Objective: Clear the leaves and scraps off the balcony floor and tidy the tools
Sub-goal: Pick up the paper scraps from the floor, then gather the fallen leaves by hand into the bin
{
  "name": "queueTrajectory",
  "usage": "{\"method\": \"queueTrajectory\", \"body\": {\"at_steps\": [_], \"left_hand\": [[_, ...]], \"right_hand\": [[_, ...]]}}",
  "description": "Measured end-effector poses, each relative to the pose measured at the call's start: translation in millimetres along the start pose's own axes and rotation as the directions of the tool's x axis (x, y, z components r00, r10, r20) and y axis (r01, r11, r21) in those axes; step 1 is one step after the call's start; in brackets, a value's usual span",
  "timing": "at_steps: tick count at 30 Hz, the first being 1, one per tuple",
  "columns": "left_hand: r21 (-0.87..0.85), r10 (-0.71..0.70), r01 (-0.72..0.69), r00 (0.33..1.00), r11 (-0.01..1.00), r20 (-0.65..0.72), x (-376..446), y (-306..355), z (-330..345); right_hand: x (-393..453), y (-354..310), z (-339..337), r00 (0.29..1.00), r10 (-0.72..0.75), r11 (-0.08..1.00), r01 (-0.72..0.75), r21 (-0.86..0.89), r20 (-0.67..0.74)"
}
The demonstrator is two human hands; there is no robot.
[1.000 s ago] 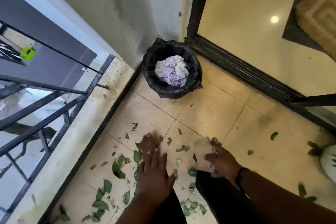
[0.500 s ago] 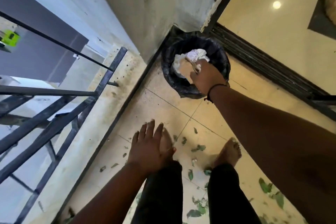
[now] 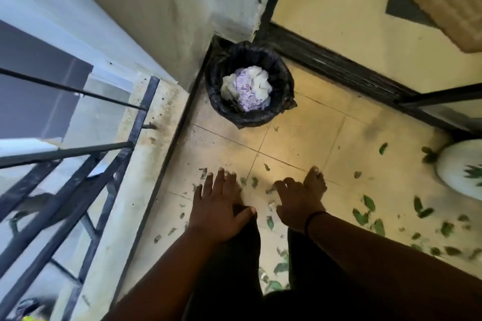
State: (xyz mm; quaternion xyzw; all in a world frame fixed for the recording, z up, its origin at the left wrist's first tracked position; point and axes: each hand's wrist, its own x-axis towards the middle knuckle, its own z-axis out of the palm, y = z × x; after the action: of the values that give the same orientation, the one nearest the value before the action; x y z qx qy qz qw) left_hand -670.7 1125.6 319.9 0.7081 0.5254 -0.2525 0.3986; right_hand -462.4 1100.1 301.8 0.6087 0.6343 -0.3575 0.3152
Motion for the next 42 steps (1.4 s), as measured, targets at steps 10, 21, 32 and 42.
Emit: {"method": "queueTrajectory", "body": {"at_steps": [10,21,32,42], "left_hand": [[0.391,0.280,-0.273,0.959,0.879,0.041,-90.1,86.1,-129.0],[0.771,0.604,-0.492,0.777,0.404,0.178,-131.6,235.1,-187.6],[0.801,0.599,-0.595,0.662,0.056,0.450,-237.6,303.8,-62.5],[0.673,0.503,-0.690,0.496,-0.265,0.707,-329.9,326.3,55.8]], "right_hand": [[-157.3,37.2,-81.8,0.962,0.208,0.963,-0.170,0.209,-0.177],[-310.7,75.8,-73.9,0.741,0.571,0.743,-0.284,0.606,-0.353],[-437.7,21.3,121.0,0.526,0.849,0.225,-0.442,0.868,0.048],[-526.8,-91.3,248.9,0.333,0.858,-0.227,-0.440,0.869,0.392]]}}
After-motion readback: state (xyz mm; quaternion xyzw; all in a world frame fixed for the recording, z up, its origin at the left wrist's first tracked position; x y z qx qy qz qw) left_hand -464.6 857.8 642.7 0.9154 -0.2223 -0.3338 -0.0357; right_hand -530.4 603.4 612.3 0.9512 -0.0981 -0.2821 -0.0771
